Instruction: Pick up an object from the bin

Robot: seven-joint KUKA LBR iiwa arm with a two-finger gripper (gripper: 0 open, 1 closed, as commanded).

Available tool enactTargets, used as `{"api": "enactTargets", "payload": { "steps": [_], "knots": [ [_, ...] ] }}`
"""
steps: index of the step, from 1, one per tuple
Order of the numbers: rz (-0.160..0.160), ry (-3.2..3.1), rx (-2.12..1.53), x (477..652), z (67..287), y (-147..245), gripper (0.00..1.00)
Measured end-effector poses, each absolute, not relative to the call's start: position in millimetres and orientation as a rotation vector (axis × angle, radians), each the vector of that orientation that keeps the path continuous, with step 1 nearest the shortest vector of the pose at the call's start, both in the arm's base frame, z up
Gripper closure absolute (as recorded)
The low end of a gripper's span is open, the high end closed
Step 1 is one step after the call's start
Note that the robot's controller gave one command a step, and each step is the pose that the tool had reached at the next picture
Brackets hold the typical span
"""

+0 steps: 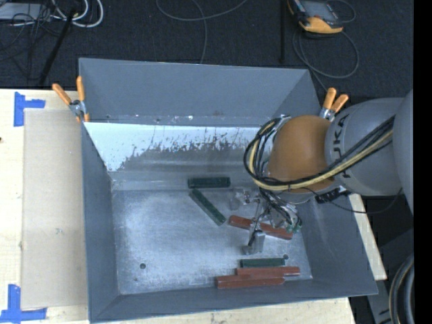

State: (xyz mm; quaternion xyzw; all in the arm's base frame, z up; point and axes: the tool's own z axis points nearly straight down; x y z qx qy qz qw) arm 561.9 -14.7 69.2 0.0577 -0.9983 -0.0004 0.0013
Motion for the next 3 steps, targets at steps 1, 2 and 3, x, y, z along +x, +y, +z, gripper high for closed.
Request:
{"api": "enactTargets", "payload": {
  "steps": [1, 2, 3],
  "knots": [
    [0.004, -3.130, 0.310, 594.0, 70, -66, 0.00],
    [-0.001, -3.129, 0.309, 593.4, 70, -63, 1.00],
    [0.003, -3.134, 0.358, 623.9, 240, -65, 1.00]
  ]
}}
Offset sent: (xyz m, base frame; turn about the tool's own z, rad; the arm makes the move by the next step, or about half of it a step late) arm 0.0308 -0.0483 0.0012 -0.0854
